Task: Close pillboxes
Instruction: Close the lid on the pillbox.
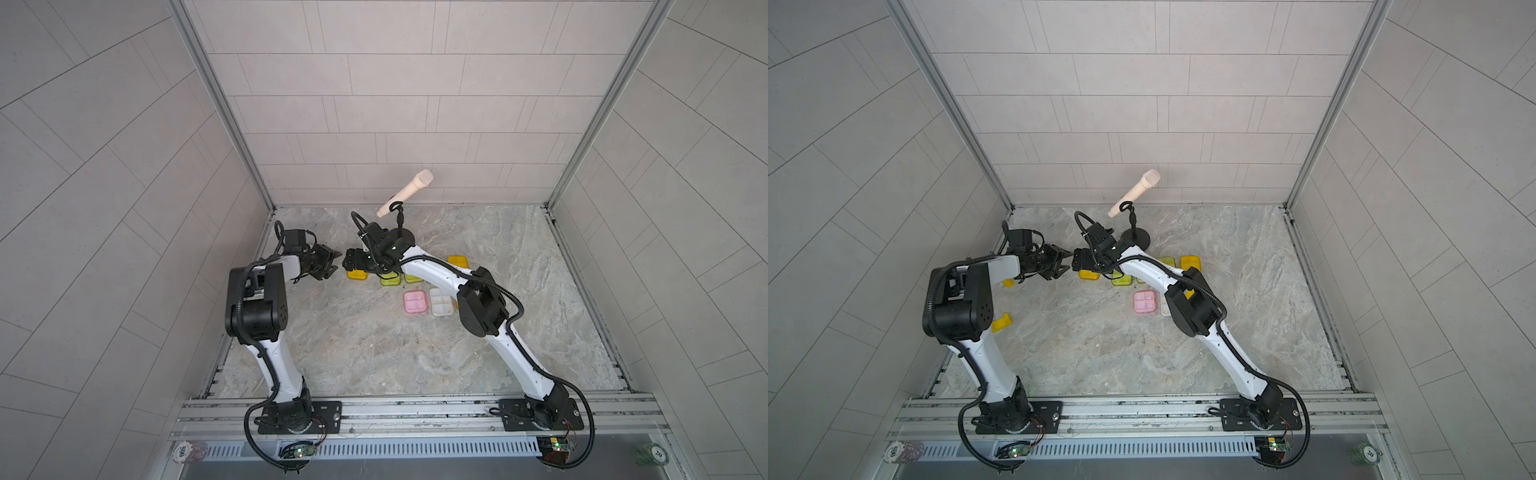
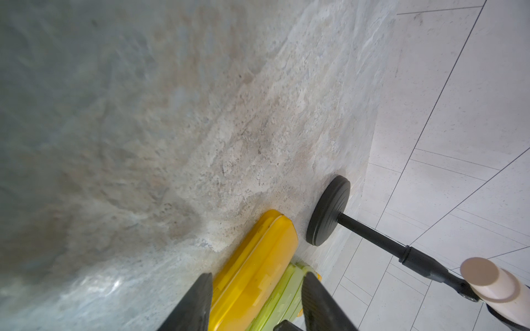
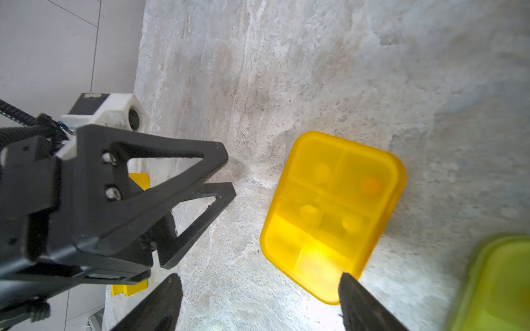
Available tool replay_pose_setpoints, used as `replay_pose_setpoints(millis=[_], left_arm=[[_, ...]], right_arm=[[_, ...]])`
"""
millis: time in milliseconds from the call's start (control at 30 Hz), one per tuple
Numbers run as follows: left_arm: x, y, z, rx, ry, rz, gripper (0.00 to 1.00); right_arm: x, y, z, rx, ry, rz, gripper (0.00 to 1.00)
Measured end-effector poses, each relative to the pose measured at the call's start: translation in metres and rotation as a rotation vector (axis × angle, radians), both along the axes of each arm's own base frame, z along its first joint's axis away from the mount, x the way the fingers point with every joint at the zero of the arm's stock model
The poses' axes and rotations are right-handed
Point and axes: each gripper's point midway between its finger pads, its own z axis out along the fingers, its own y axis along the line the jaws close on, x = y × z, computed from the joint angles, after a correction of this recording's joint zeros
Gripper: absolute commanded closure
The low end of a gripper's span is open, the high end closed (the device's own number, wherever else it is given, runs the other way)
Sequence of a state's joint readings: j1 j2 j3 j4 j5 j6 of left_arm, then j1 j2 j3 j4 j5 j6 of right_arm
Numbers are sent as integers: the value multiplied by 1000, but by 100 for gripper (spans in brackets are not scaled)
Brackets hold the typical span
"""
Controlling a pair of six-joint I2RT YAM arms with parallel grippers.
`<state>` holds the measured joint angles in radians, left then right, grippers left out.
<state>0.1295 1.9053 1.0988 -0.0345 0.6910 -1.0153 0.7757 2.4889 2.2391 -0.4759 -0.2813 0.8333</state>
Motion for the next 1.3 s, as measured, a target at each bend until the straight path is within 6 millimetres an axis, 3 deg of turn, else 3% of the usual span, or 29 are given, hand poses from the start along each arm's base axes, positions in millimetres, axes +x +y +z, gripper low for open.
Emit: replay_pose_setpoints(millis=[167,300,500,633,700,967,1300], left_arm=[[-7,-5,-3,76,38,-56,48],[-3,-12,11,200,36,-145,48],[-2,-22,24,335,35,-269,49],[-9,-25,13,405,79,-338,49],[-17,-26,6,434,113,-368,49],[-20,-23,-4,532,164,-441,49],[-25,-26,-21,544,204,-485,49]], right_arm=[[-11,-18,-14,-82,5,3,14],[-30,-38,-10,-135,1,4,14],[-51,-64,36,-133,-63,1,14],[-59,-76,69,-111,-126,1,14],[-62,-84,75,-116,-146,0,14],[-83,-113,56,-196,-133,12,14],[-90,-131,40,-239,-109,7,14]])
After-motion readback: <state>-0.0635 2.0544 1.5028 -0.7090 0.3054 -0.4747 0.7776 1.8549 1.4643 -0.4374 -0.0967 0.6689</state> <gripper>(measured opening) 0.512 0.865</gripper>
